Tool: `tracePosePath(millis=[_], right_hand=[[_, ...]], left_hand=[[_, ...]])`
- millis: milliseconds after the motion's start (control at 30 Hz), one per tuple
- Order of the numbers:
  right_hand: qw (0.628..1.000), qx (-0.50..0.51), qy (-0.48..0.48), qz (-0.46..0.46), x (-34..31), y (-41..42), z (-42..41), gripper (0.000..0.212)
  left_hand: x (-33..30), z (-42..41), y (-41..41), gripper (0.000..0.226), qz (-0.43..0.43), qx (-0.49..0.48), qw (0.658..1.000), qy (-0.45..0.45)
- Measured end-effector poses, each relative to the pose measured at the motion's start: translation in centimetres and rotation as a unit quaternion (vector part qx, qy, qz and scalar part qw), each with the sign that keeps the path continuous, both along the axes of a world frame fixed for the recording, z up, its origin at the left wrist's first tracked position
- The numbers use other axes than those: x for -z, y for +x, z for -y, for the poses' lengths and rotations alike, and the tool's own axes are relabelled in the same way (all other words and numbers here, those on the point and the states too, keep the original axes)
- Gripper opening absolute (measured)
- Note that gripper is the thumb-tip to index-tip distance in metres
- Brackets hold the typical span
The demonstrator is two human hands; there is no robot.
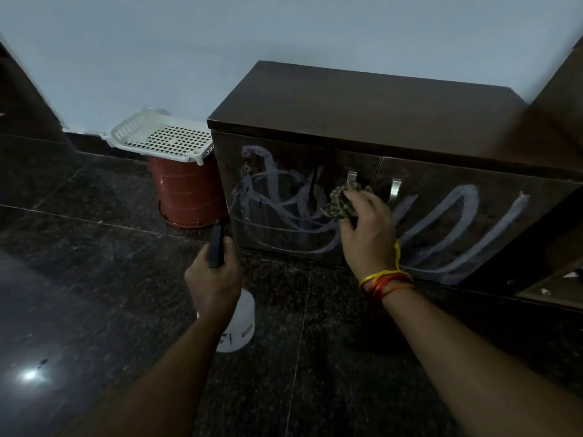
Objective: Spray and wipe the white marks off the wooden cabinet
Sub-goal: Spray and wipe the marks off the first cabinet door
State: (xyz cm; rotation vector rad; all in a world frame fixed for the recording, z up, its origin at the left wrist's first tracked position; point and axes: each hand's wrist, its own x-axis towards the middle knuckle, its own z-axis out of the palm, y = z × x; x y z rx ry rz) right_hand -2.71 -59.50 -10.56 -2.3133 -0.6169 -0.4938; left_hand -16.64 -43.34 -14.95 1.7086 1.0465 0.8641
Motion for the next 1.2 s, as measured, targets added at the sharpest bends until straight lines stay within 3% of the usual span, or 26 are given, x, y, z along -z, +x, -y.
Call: tracePosePath(millis=[667,1000,1200], right_hand=[[0.999,0.038,0.018,-0.014,1.4,1.0,1.7,0.041],[0.998,0.022,0.035,-0.047,3.5,-0.2,1.5,0.040],[0.976,0.107,0.098,-0.163,5.1,-1.4,1.2,0.042]], left_hand=[[5.0,4.2,-1.8,0.034,-0.093,0.226,0.968,0.054],[3.2,6.7,1.0,0.038,-0.016,0.191,0.981,-0.003],[3.2,7.5,1.8,0.038,-0.003,0.196,0.980,-0.017]])
